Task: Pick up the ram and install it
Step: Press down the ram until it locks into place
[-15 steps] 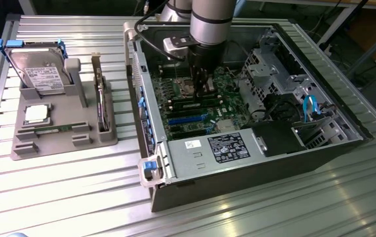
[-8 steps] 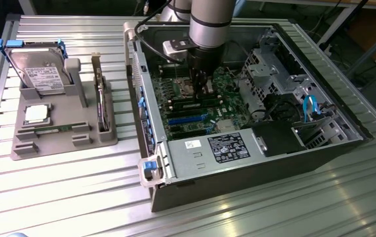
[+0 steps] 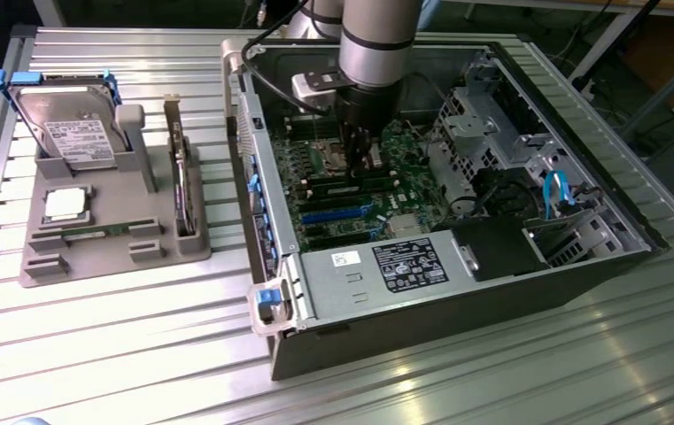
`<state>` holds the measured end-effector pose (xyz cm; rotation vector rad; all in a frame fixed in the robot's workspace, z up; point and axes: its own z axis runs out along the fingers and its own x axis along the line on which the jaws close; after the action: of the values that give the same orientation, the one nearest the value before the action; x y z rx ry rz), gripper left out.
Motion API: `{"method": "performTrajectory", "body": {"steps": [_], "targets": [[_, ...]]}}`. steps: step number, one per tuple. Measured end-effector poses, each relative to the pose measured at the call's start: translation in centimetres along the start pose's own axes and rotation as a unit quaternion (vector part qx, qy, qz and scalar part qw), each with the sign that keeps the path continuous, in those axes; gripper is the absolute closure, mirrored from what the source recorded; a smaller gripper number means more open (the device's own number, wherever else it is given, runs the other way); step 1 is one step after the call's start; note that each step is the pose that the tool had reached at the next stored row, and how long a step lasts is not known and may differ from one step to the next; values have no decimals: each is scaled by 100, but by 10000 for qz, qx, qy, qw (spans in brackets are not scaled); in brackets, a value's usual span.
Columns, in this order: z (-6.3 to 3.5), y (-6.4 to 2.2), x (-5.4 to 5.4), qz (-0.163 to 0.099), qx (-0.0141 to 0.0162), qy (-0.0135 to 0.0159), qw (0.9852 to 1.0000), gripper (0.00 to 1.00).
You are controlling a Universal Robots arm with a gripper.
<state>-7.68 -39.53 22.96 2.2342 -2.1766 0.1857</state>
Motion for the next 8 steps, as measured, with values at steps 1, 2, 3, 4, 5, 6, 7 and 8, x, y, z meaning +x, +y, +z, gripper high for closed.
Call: {"method": "performTrajectory", "body": {"steps": [1, 2, 3, 4, 5, 6, 7, 8], "targets": [[-4, -3, 0, -3, -29, -2, 10000, 89], [-13, -4, 0, -4, -47, -4, 10000, 89], [-40, -5, 4, -6, -67, -3, 10000, 89], [-59, -6, 5, -8, -85, -4, 10000, 89], [-69, -7, 7, -9, -94, -3, 10000, 89], [-75, -8, 7, -9, -99, -4, 10000, 89], [-85, -8, 8, -10, -104, -4, 9999, 89], [-116, -10, 11, -11, -112, -5, 9999, 89]]}}
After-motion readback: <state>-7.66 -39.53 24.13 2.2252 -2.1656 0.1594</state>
